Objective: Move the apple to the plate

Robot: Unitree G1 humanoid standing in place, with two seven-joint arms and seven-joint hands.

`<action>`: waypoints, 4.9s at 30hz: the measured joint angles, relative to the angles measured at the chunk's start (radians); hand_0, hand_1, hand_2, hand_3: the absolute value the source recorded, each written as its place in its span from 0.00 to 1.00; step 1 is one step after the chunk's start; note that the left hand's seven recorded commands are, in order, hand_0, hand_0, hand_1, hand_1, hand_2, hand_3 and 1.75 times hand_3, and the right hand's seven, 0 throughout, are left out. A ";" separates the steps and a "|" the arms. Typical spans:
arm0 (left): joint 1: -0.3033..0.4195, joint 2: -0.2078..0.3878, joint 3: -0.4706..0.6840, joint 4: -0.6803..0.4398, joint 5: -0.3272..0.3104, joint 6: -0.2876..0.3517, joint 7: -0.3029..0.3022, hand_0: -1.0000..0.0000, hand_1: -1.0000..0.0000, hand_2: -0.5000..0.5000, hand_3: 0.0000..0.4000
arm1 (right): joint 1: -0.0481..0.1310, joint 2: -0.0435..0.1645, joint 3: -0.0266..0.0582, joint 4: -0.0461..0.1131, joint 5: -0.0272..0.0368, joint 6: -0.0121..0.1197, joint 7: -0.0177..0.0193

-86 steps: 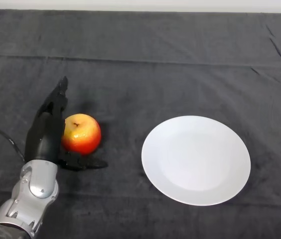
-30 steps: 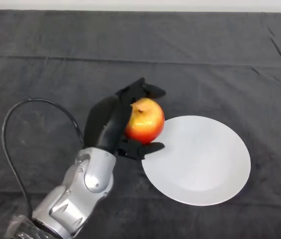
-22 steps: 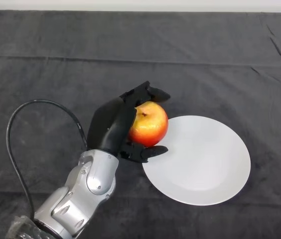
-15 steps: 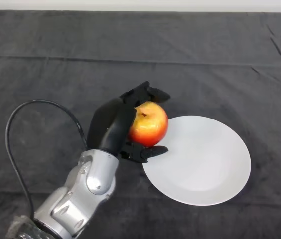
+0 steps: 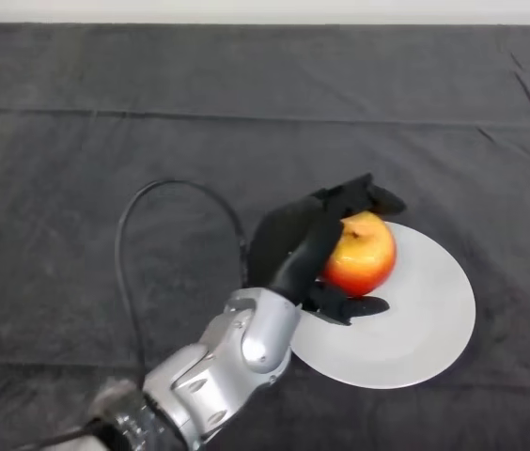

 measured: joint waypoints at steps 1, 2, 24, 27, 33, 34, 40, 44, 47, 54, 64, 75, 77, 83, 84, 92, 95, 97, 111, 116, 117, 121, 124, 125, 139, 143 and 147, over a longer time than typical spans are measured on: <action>-0.015 -0.005 -0.018 0.022 -0.009 -0.012 0.000 0.00 0.00 0.50 1.00 | 0.000 0.000 0.0000 0.000 0.0000 0.000 0.0000; -0.025 -0.010 -0.031 0.040 -0.021 -0.027 0.000 0.00 0.00 0.50 1.00 | 0.000 0.000 -0.0002 0.000 0.0000 0.000 0.0000; -0.151 -0.043 -0.214 0.325 -0.164 -0.154 0.004 0.00 0.00 0.50 1.00 | 0.000 0.000 -0.0002 0.000 0.0000 0.000 0.0001; -0.159 -0.055 -0.230 0.340 -0.182 -0.156 0.005 0.00 0.00 0.50 1.00 | 0.000 0.000 -0.0002 0.000 0.0000 0.000 0.0001; -0.174 -0.060 -0.253 0.357 -0.205 -0.158 0.009 0.93 1.00 0.47 0.07 | 0.000 0.000 -0.0002 0.000 0.0000 0.000 0.0001; -0.174 -0.061 -0.255 0.359 -0.212 -0.161 0.009 1.00 1.00 0.50 0.00 | 0.000 0.000 -0.0002 0.000 0.0000 0.000 0.0001; -0.179 -0.061 -0.263 0.365 -0.243 -0.172 0.010 1.00 1.00 0.50 0.00 | 0.000 0.000 -0.0002 0.000 0.0000 0.000 0.0001; -0.180 -0.061 -0.263 0.365 -0.260 -0.173 0.010 1.00 1.00 0.50 0.00 | 0.000 0.000 -0.0002 0.000 -0.0001 0.000 0.0001; -0.181 -0.060 -0.263 0.365 -0.270 -0.174 0.010 1.00 1.00 0.50 0.00 | 0.000 0.000 -0.0002 0.000 -0.0001 0.000 0.0002; -0.196 -0.031 -0.255 0.357 -0.280 -0.174 0.006 1.00 1.00 0.50 0.00 | 0.000 0.000 -0.0002 0.000 -0.0001 0.000 0.0003; -0.201 0.096 -0.121 0.227 -0.279 -0.174 -0.002 1.00 1.00 0.50 0.00 | 0.000 0.000 -0.0002 0.000 -0.0001 0.000 0.0007; -0.195 0.253 0.047 0.025 -0.277 -0.175 -0.021 1.00 1.00 0.50 0.00 | 0.000 0.000 -0.0003 0.000 -0.0003 0.000 0.0014; -0.180 0.283 0.086 -0.023 -0.277 -0.174 -0.022 1.00 1.00 0.50 0.00 | 0.000 0.000 -0.0003 0.000 -0.0003 0.000 0.0015; -0.091 0.367 0.187 -0.123 -0.277 -0.174 -0.023 1.00 1.00 0.50 0.00 | 0.000 0.000 -0.0003 0.000 -0.0003 0.000 0.0016; -0.078 0.374 0.203 -0.124 -0.276 -0.173 -0.023 1.00 1.00 0.50 0.00 | 0.000 0.000 -0.0003 0.000 -0.0003 0.000 0.0017; 0.059 0.479 0.362 -0.168 -0.285 -0.173 -0.017 1.00 1.00 0.50 0.00 | 0.000 0.000 -0.0002 0.000 -0.0003 0.000 0.0018; 0.111 0.517 0.442 -0.206 -0.301 -0.173 -0.012 1.00 1.00 0.50 0.00 | 0.000 0.000 -0.0004 0.000 -0.0004 0.000 0.0017; 0.135 0.545 0.489 -0.226 -0.312 -0.173 -0.010 1.00 1.00 0.50 0.00 | 0.000 0.000 -0.0002 0.000 -0.0004 0.000 0.0019; 0.355 0.595 0.808 -0.246 -0.359 -0.207 0.033 1.00 1.00 0.50 0.00 | 0.000 0.000 -0.0002 0.000 -0.0003 0.000 0.0017; 0.432 0.603 0.927 -0.247 -0.387 -0.218 0.044 1.00 1.00 0.50 0.00 | 0.000 0.000 -0.0003 0.000 -0.0003 0.000 0.0016; 0.445 0.603 0.950 -0.247 -0.395 -0.224 0.044 1.00 1.00 0.50 0.00 | 0.000 0.000 -0.0003 0.000 -0.0004 0.000 0.0016; 0.470 0.604 1.017 -0.235 -0.398 -0.252 0.044 1.00 1.00 0.50 0.00 | 0.000 0.000 -0.0003 0.000 -0.0004 0.000 0.0016; 0.471 0.604 1.059 -0.228 -0.397 -0.270 0.046 1.00 1.00 0.50 0.00 | 0.000 0.000 -0.0002 0.000 -0.0004 0.000 0.0015; 0.472 0.604 1.071 -0.227 -0.396 -0.274 0.047 1.00 1.00 0.50 0.00 | 0.000 0.000 -0.0002 0.000 -0.0004 0.000 0.0015; 0.471 0.603 1.094 -0.226 -0.372 -0.245 0.080 1.00 1.00 0.50 0.00 | 0.000 0.000 -0.0002 0.000 -0.0003 0.000 0.0015; 0.471 0.603 1.095 -0.227 -0.349 -0.242 0.080 1.00 1.00 0.50 0.00 | 0.000 0.000 -0.0002 0.000 -0.0003 0.000 0.0015; 0.471 0.594 1.115 -0.227 -0.334 -0.236 0.076 1.00 1.00 0.50 0.00 | 0.000 0.000 -0.0002 0.000 -0.0003 0.000 0.0015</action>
